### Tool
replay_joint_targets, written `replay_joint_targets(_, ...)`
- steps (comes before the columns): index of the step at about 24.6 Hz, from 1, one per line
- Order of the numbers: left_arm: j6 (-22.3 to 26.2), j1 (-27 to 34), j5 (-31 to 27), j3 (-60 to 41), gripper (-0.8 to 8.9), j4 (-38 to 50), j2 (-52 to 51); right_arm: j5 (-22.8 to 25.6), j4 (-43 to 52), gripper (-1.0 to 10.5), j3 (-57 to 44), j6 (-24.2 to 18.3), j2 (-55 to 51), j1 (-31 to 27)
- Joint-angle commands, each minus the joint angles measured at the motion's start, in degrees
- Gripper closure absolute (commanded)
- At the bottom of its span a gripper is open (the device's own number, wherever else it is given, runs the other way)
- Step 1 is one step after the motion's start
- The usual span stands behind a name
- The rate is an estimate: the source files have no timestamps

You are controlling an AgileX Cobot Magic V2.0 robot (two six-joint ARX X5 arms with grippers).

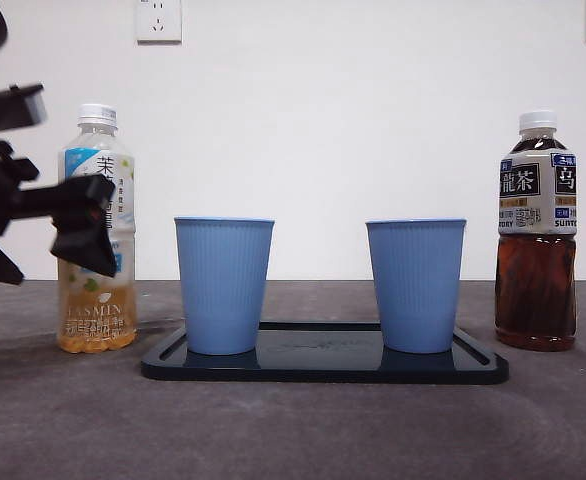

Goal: Pour the drink into the cup

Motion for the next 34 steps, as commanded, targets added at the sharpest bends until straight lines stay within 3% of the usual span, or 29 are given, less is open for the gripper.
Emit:
replay_joint_targets(1, -1.62, -0.22, -0.02, 0.57, 3.12, -4.5, -3.91, 0.11, 0.42, 4.6, 0.85, -0.48, 0.17, 0.35)
replay_joint_targets(7, -1.66, -0.98, 0.63, 0.66, 3.13, -16.44, -14.51, 0.11, 0.39, 4.6, 0.85, -0.44, 0.2, 0.35)
replay_joint_targets(18, -5.27, -2.8, 12.46, 1.11, 3.19, -29.7, -33.44, -0.39, 0.39, 4.6, 0.85, 1.33, 3.72, 0.35)
replay_joint_targets(25, -7.3, -2.8, 19.85, 2.89, 3.24, -35.1, -41.7, -7.5, 0.42, 4.6, 0.85, 1.73, 9.31, 0.35)
replay_joint_targets(27, -7.39, -2.78, 20.96, 3.04, 3.35, -36.22, -43.06, -8.37, 0.44, 5.2, 0.85, 1.73, 10.73, 0.35)
replay_joint_targets(30, -7.39, -2.78, 20.98, 3.04, 4.21, -37.94, -43.56, -9.35, 0.46, 5.5, 0.85, 1.7, 11.54, 0.35)
replay_joint_targets(31, -7.39, -2.8, 20.98, 3.04, 4.51, -38.27, -43.54, -9.33, 0.46, 6.0, 0.85, 1.7, 11.56, 0.35)
replay_joint_targets(34, -7.41, -2.78, 20.98, 3.04, 7.0, -38.27, -43.56, -9.33, 0.44, 8.6, 0.85, 1.68, 11.58, 0.35)
